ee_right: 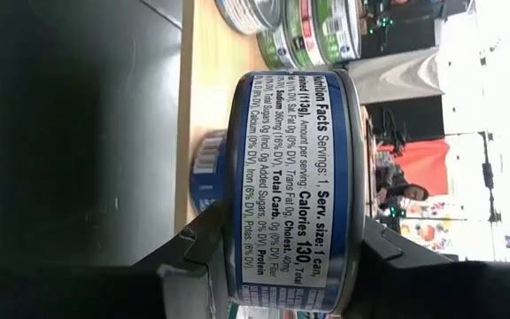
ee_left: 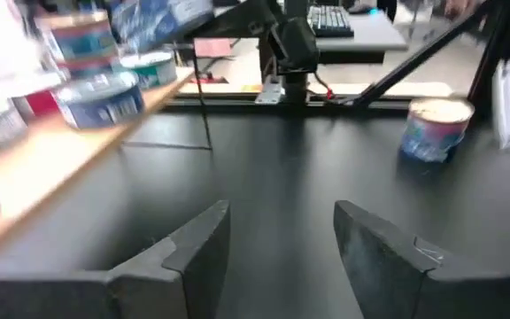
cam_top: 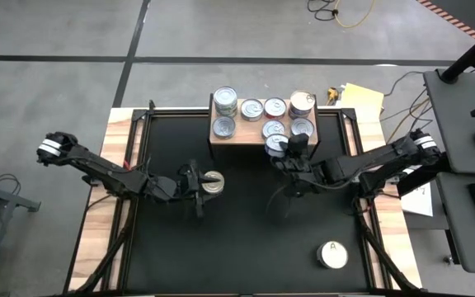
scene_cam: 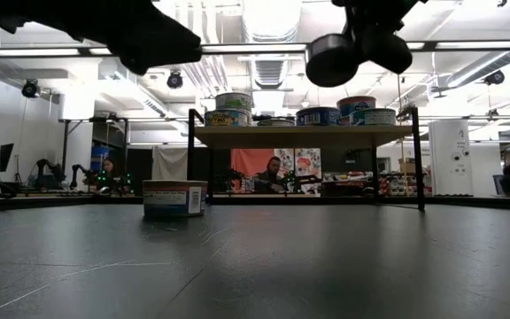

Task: Stack canned seafood by type on shelf
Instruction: Stack the blue tuna can on top of the blue tuna can on the shelf

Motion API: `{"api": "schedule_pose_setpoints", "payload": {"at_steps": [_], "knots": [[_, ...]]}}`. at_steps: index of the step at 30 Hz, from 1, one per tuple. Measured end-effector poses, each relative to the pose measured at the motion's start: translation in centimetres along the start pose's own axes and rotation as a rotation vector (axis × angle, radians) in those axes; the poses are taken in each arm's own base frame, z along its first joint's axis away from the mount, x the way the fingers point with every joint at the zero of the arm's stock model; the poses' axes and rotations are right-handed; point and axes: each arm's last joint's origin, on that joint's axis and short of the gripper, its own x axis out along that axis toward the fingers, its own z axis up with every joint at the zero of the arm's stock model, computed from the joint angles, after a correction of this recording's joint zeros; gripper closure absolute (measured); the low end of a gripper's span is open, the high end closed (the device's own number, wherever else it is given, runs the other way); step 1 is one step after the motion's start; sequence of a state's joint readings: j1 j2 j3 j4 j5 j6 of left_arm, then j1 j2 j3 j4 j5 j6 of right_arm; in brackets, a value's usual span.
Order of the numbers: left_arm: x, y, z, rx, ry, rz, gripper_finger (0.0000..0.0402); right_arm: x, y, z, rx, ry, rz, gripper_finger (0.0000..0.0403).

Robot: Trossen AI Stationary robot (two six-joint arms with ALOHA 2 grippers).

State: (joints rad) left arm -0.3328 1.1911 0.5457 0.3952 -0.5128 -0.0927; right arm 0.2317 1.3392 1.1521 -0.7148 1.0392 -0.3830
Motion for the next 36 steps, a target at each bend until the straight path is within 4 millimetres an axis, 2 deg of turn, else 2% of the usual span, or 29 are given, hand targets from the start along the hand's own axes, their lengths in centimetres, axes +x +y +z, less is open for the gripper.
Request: {"api": "schedule_pose_setpoints", "payload": {"at_steps": [4,9,20,36], "knots": [[0.0,0.0,-0.1,0.165,0.003,0.003,0.0228,1.0,-0.6,-0.3,-0.003,0.035,-0.013,0.0276],[0.5,0.0,-0.6,0.243,0.031,0.062,0.0239,2.3,-1.6,-0.3,-0.017,0.047,-0.031,0.0276],[2.4,-0.8,-3.5,0.246,0.136,0.078,0.0261,4.0,-3.3,0.0,0.010,-0.002,-0.023,0.0276],[2.1,-0.7,-2.7,0.219,0.092,0.076,0.0296,7.6,-5.0,-2.1,0.120,0.040,0.071,0.0274]]}}
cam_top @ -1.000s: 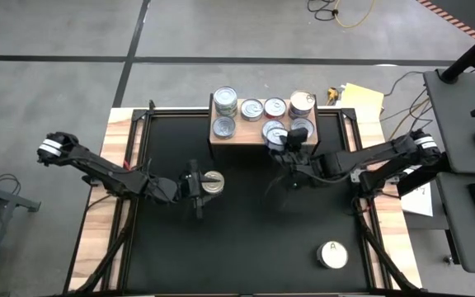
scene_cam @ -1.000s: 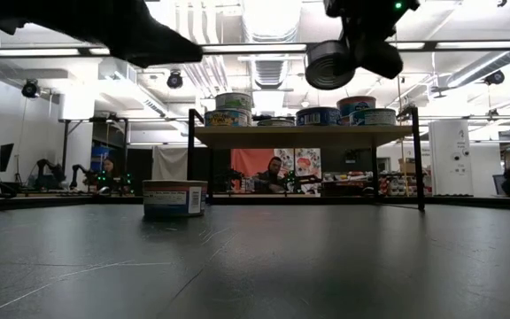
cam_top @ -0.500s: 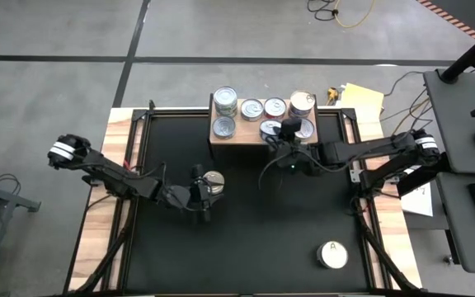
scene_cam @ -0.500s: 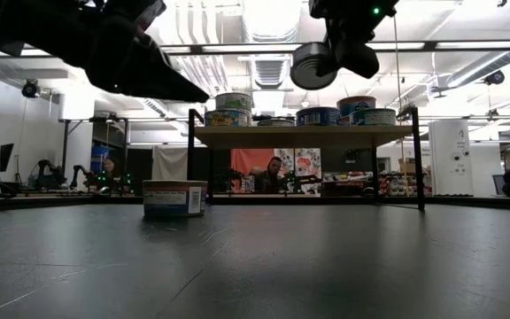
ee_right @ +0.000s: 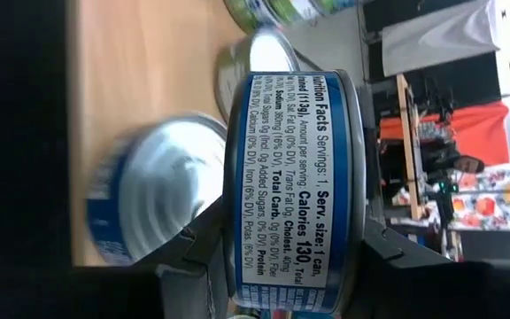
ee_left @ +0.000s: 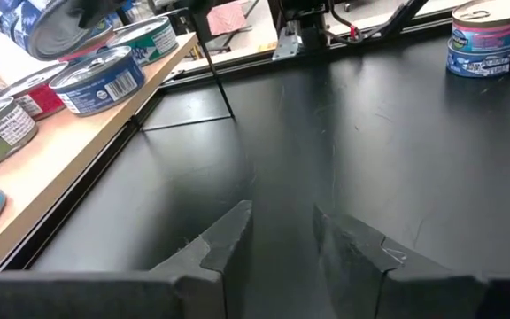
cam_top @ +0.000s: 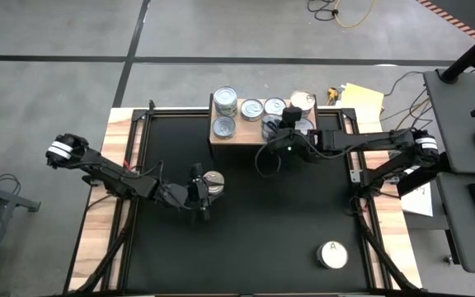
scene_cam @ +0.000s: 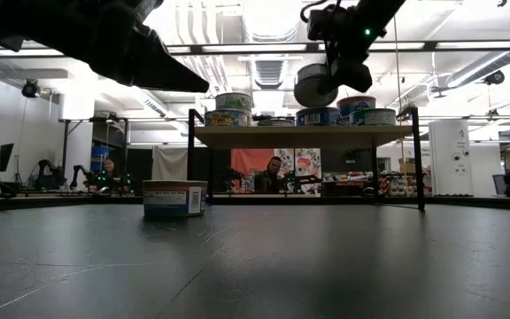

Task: Stack canned seafood by type on shelf
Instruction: Stack the blue tuna can on top of the blue tuna can on the shelf

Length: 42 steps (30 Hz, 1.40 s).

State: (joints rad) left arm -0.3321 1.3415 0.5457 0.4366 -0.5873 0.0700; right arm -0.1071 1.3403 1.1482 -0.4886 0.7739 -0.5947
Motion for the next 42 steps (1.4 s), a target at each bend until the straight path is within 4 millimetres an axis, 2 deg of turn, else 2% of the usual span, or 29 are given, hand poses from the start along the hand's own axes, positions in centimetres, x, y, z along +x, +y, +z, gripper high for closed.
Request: {"api": "schedule_pose_setpoints", "payload": {"at_steps": [11,18,28,42], "knots": [[0.0,0.1,0.5,-0.022,-0.047,0.004,0.0302,1.2,0.8,-1.2,-0.011,0.036,0.033,0.0272],[0.0,0.1,0.6,-0.031,-0.051,0.004,0.0302,1.2,0.9,-1.2,-0.015,0.035,0.042,0.0249],[0.0,0.1,0.6,-0.043,-0.052,0.003,0.0302,1.1,0.7,-1.1,-0.007,0.026,0.046,0.0246],[0.0,0.1,0.6,-0.062,-0.052,0.003,0.0302,1.1,0.7,-1.1,0.019,0.027,0.045,0.0175]]}}
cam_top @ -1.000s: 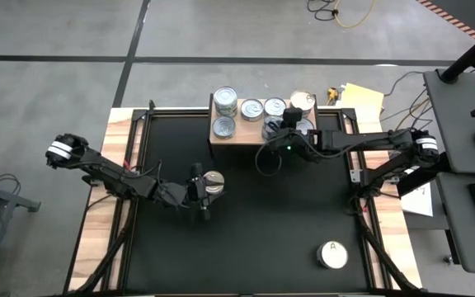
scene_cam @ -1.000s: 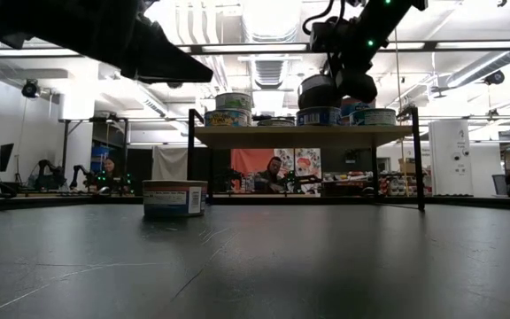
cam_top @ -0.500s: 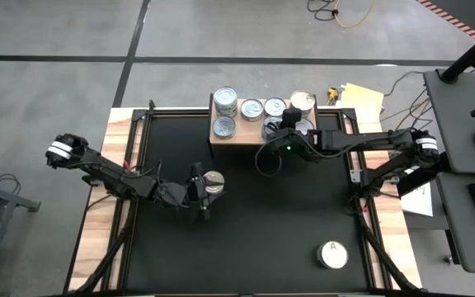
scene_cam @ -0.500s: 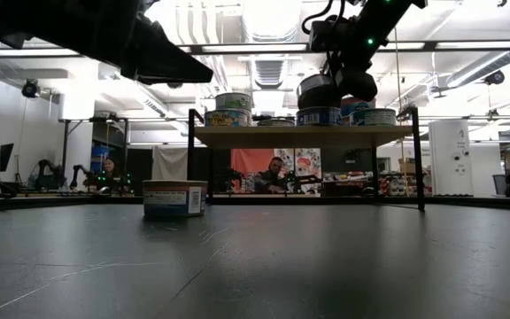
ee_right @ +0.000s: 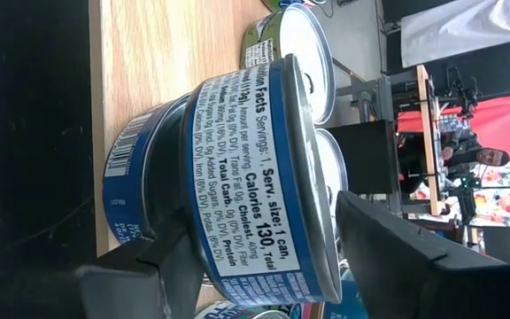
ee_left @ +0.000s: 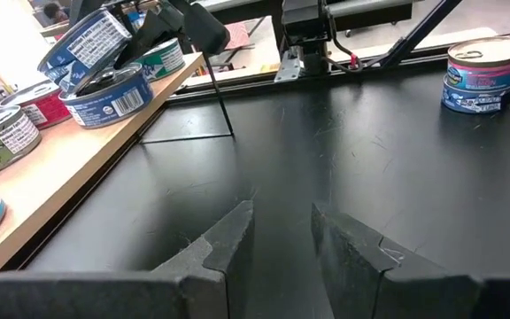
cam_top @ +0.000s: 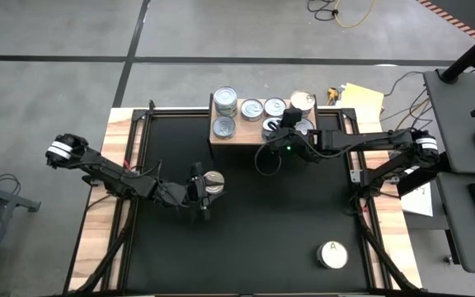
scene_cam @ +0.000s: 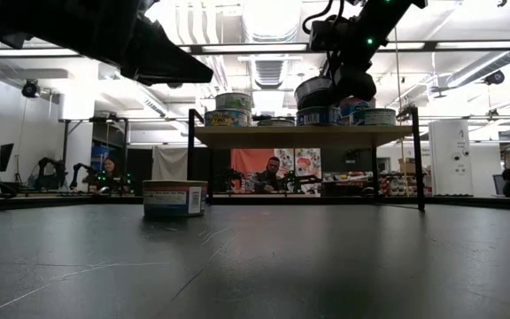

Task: Stack canned seafood by type on shelf
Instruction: Stack the blue tuna can on top of the blue tuna can on the shelf

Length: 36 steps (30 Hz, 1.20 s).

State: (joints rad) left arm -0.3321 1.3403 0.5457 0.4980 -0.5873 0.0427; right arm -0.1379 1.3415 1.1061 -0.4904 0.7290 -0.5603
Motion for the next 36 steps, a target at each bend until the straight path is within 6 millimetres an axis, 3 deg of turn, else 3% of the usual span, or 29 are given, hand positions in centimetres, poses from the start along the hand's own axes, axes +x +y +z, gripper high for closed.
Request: {"api": "schedule_pose_setpoints", "payload": {"at_steps": [21,36], "knots": [[0.0,0.0,0.1,-0.007,-0.005,0.000,0.0302,-1.0,-0.8,-0.4,0.046,0.089,0.053,0.0105],[0.0,0.0,0.0,-0.006,-0.003,0.000,0.0302,-1.5,-1.3,0.2,0.153,0.047,0.100,0.0073]]}}
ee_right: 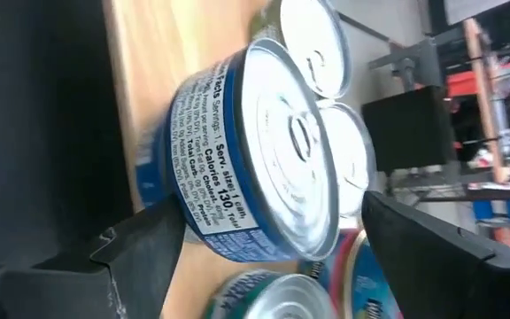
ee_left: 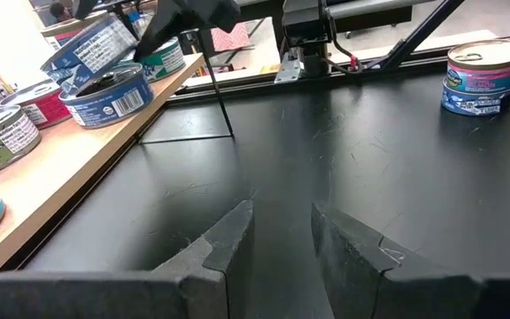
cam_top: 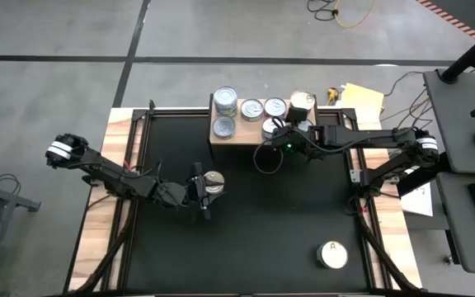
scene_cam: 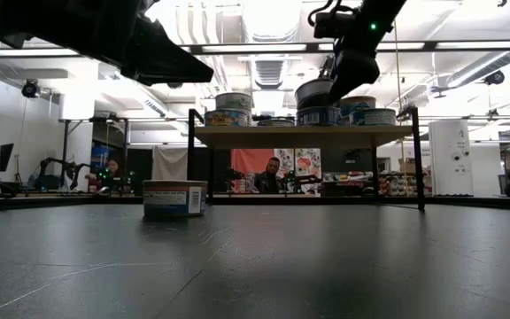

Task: Stack canned seafood by type on shelf
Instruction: Stack the blue tuna can on top of the blue tuna can on the shelf, then adjust the blue tuna cans

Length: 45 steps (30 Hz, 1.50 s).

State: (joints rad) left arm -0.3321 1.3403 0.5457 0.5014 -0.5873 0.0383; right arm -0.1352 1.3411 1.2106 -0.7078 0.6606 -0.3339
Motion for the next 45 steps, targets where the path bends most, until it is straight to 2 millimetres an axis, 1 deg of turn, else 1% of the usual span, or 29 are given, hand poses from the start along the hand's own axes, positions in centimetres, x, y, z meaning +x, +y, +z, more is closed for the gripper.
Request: {"api": "schedule_pose_setpoints", "payload": {"at_steps": [13,15,29,33,38,41,45], "knots": [[0.0,0.0,0.0,-0.007,0.000,0.000,0.0302,0.0,0.2,-0.6,0.104,0.048,0.055,0.0051],[0.0,0.0,0.0,-0.012,0.000,0.000,0.0302,-0.1,0.2,-0.5,0.122,0.036,0.078,0.0049],[0.0,0.0,0.0,-0.026,0.000,0.000,0.0302,-0.8,-0.6,0.2,0.195,0.010,0.071,0.0048],[0.0,0.0,0.0,-0.055,0.000,-0.003,0.0302,-2.2,-0.8,0.7,0.241,-0.019,0.083,0.0049],[0.0,-0.2,0.0,-0.119,0.001,-0.040,0.0302,-4.4,-0.2,1.1,0.297,-0.108,0.146,0.0054],[0.0,-0.2,0.1,-0.158,-0.003,-0.058,0.0302,-5.5,0.4,1.3,0.314,-0.154,0.205,0.0064],[-0.1,-0.3,0.7,-0.203,-0.065,-0.089,0.0302,-7.0,1.5,1.3,0.324,-0.191,0.242,0.0086]]}}
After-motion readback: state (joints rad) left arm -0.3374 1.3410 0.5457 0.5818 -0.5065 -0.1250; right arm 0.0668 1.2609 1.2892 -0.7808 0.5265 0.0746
